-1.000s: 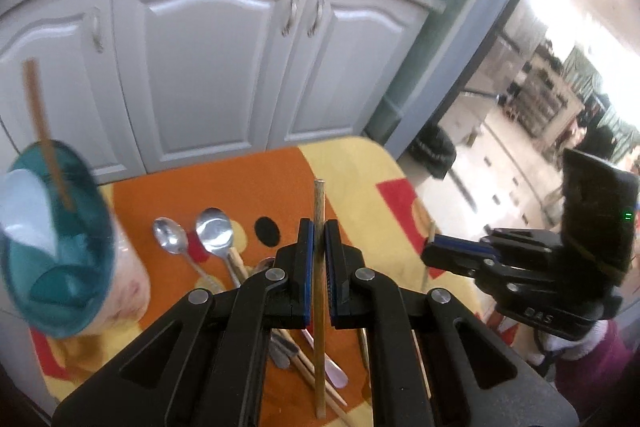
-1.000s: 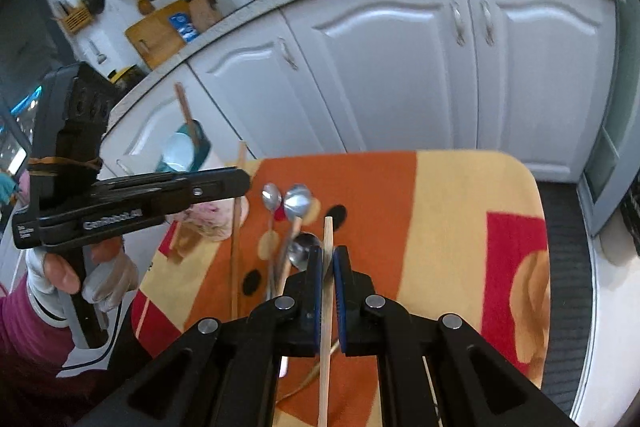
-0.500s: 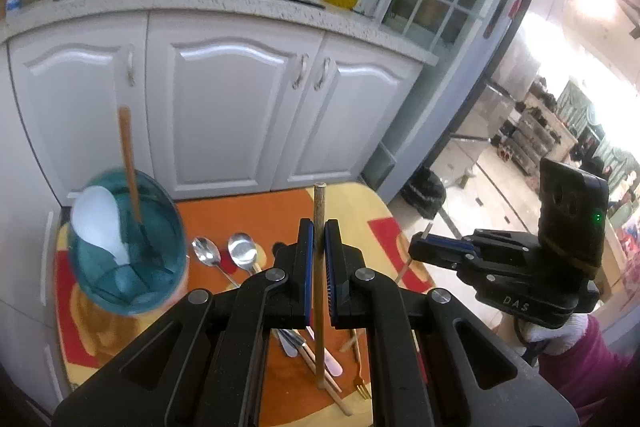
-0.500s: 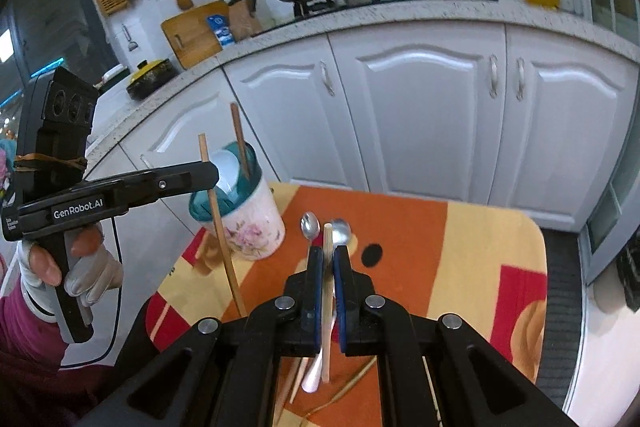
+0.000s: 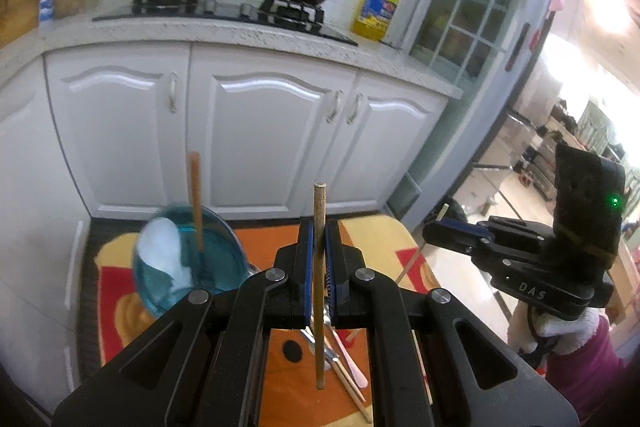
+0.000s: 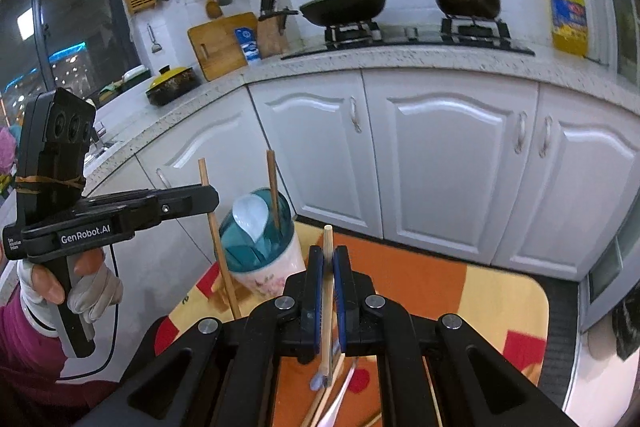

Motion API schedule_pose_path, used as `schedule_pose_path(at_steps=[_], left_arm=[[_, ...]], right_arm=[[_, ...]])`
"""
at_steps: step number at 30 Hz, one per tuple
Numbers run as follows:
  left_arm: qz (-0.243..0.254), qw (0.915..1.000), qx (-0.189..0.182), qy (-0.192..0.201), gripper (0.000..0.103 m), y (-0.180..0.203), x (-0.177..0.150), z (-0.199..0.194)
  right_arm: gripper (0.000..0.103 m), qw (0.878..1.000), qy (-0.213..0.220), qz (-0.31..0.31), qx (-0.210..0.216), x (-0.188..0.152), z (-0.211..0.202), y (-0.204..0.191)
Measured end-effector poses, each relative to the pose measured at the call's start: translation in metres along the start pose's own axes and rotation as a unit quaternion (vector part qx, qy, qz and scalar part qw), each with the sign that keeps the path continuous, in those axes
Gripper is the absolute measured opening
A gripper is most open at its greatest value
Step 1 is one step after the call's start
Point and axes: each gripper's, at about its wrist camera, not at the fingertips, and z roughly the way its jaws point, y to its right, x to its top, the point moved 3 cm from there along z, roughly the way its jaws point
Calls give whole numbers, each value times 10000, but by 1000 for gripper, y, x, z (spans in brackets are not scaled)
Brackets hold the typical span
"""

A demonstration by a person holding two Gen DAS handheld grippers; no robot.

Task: Organize utensils
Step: 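Carry the chopsticks over the floral cup and release them inside with both tools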

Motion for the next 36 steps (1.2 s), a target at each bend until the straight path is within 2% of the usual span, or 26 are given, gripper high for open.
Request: schedule_pose_path(at_steps=[8,17,21,28,36], left_arm=[[-223,9984,314,410,4,-36,39,-26],[-408,9906,958,886,4,-84,79,-41],[-380,9865,1253,987,4,-97,82,-38],[-254,9809,1627,1036,4,-110,81,-23],[-305,9830,1675,687,4,-121,61,8]], right_arm=[[5,9988,187,-436,109,43,10,-32],[5,9963,458,-631,360,90,29,-60],[5,9959,493,-614,443,100,44,-69],[5,9965,434,-646,316,102,77,-73],[5,9981,-30,-553,272,87,125,-65]])
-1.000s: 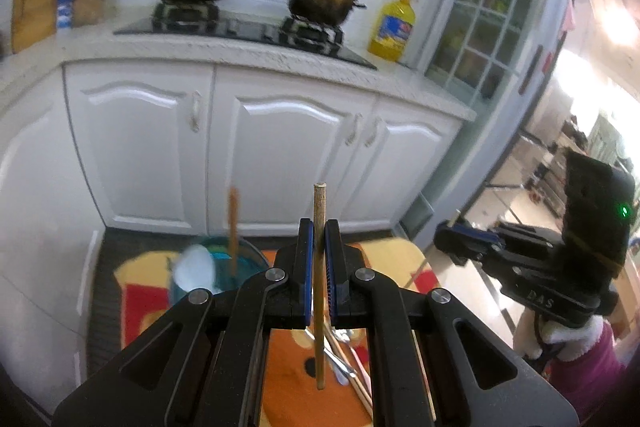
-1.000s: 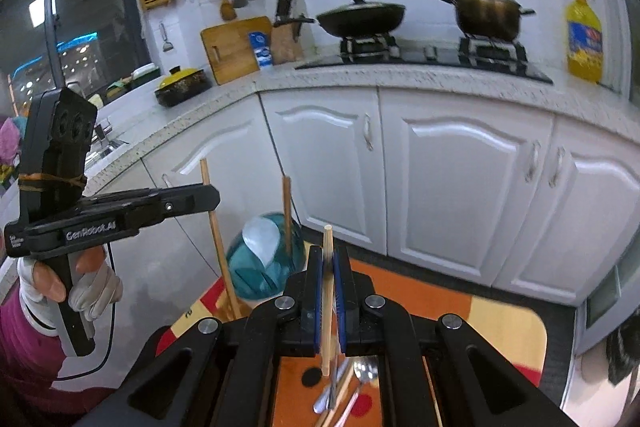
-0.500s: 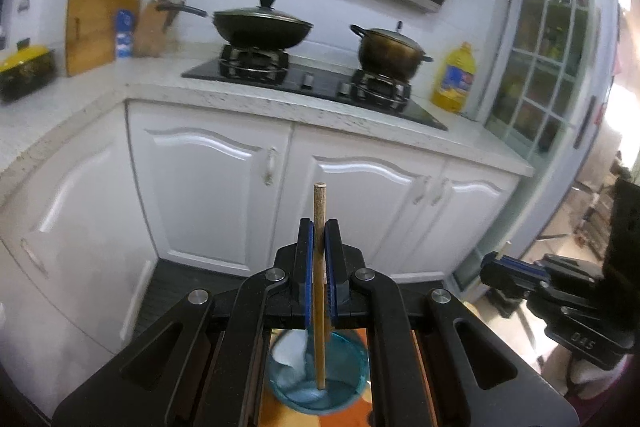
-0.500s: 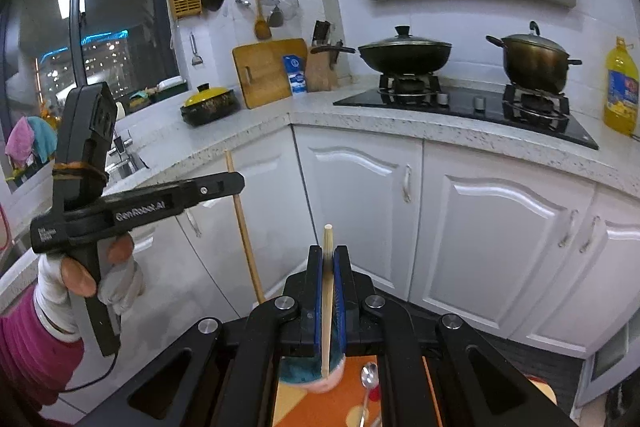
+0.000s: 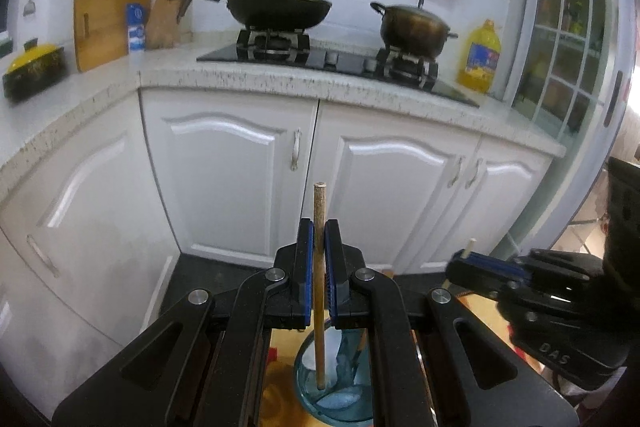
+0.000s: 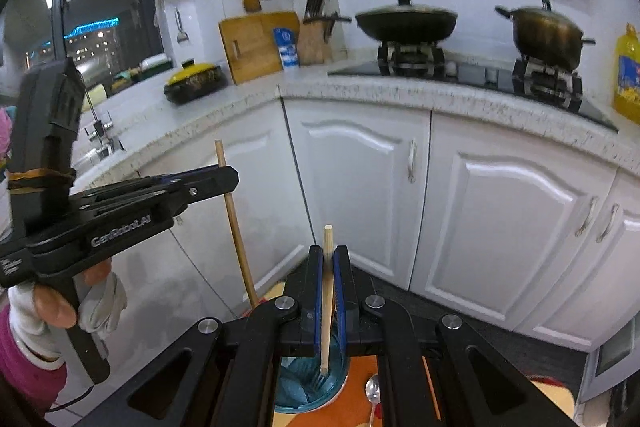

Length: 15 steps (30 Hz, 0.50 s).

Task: Organize utensils
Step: 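Carry the chopsticks over the floral cup and release them inside with both tools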

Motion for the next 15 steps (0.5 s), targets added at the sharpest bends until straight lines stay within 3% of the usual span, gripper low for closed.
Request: schedule_pose_path(at_steps=[11,13,15], left_arm=[[-142,9990,2,-417,4,-4,-32,25],[-185,9988,-27,-445,6,-5,-34,25],[-218,9986,-56,-483,9,-6,-34,26]], right_arm=[[5,9970,-677,363,115,-37,50,19],[13,9966,-710,408,95,-41,49,22],[29,9966,-682,446,134,-43,46,23]])
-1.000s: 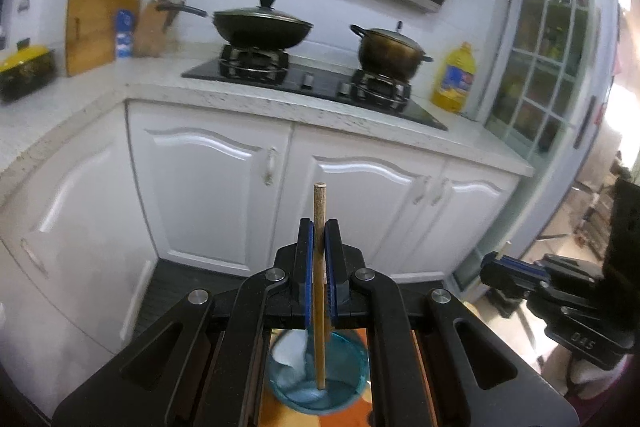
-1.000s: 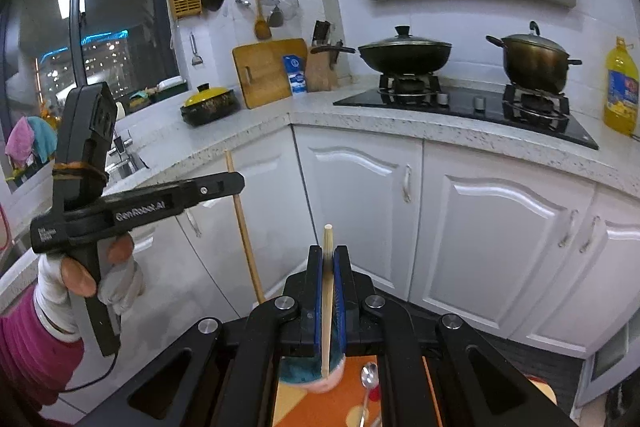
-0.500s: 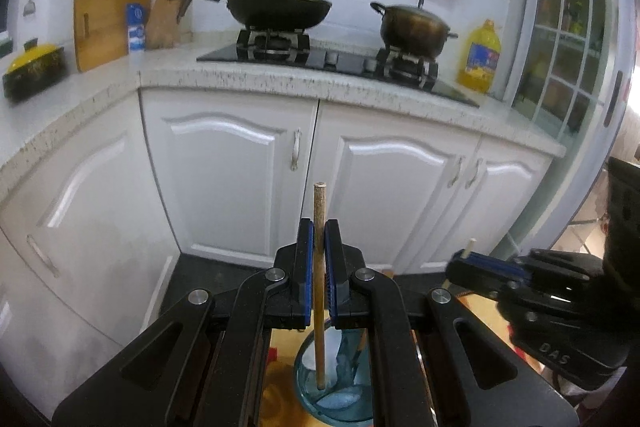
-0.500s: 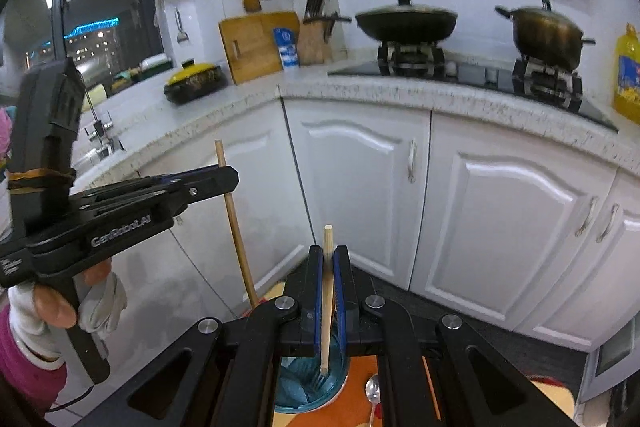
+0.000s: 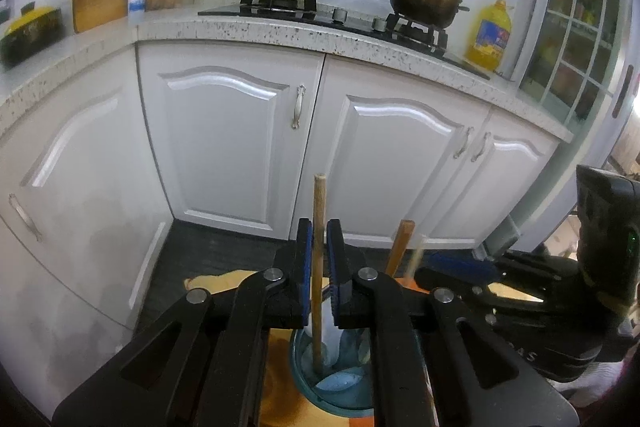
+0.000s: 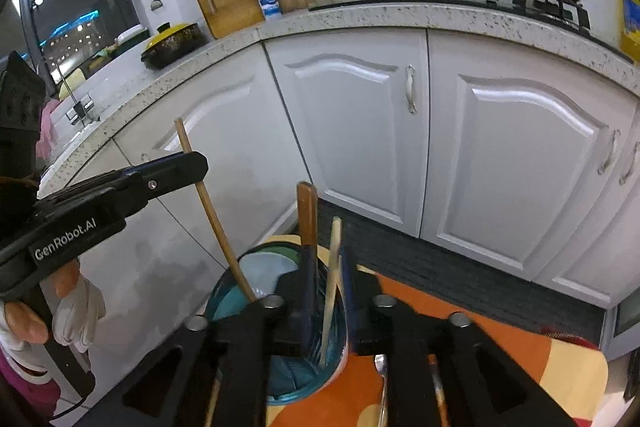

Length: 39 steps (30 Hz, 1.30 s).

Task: Organize utensils
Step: 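Carry the chopsticks over the floral cup and release them inside with both tools, then lower the right tool to the metal spoons on the cloth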

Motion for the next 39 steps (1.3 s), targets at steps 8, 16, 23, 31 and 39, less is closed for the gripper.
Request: schedule_pose_path(at_steps=[8,16,23,31,39], left_arm=[[-98,9999,-72,-28,41,4,-9,-8],[-55,9999,78,-36,42,12,-23,-19],[64,9998,178,-17,42,24,-38,-28],[199,9998,81,-54,43,44,-56,-41],[402,9990,-88,-153,43,70,-77,-46]], right_arm=[[30,10000,-38,46,58,-10,-6,0],[31,9997,-33,233,70,-22,-16,2],[36,9996,-14,285,-75,-34,-30,1],[38,9990,31,400,-172,-56,-51,4],[39,9982,-29,488,-356,-83,-71,14]])
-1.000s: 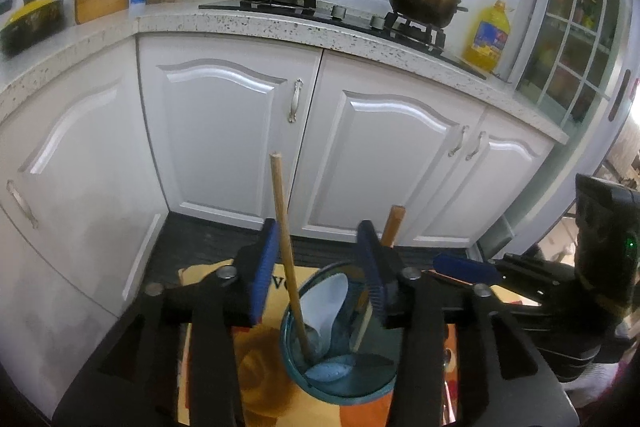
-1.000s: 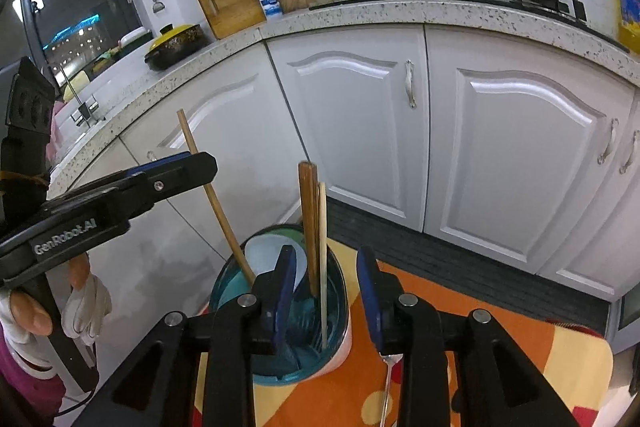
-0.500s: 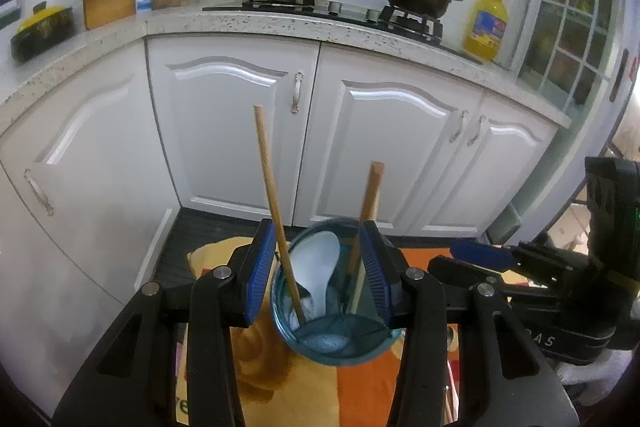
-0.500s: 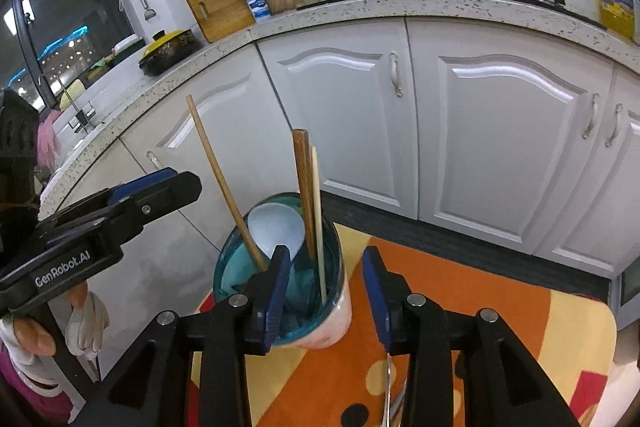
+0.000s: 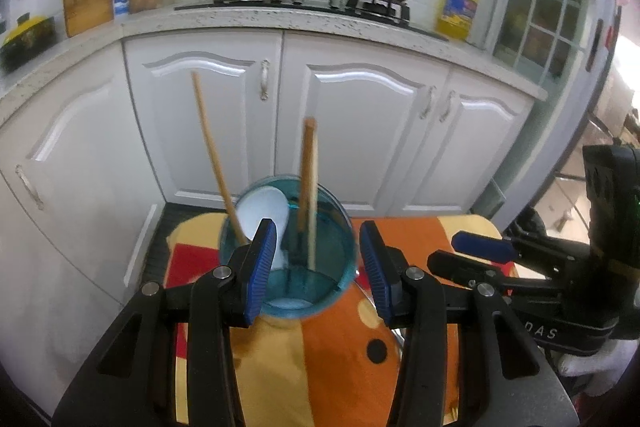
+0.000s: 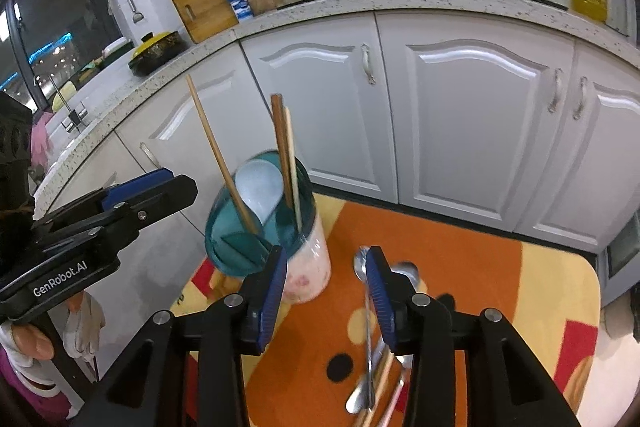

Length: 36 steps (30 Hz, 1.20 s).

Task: Organize utensils
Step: 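Lower the right tool to the metal spoons on the cloth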

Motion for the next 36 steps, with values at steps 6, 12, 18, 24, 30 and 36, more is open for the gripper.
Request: schedule_pose_path(at_steps=[6,12,18,24,30,36], left_arm=[[97,9998,-153,-70,43,16,-11,-2],[167,9993,-267,-206,43,25,-27,-2],[196,9975,-447,-513,43,31,-51,8],[180,9937,-604,-932,42,36,-76,28],[228,9907,-693,-1147,43,46,-89,40],[125,9897,-659,-1264,43,43,-92,50]], right_arm=[[41,9997,-48,160,-159,-20,-13,19],[41,9987,-196,326,-325,-48,-20,44],[41,9964,-499,514,-454,-81,-15,69],[41,9950,-758,535,-359,-104,9,84],[40,9954,-838,387,-243,-99,47,96],[40,9949,-948,310,-131,-83,72,97]])
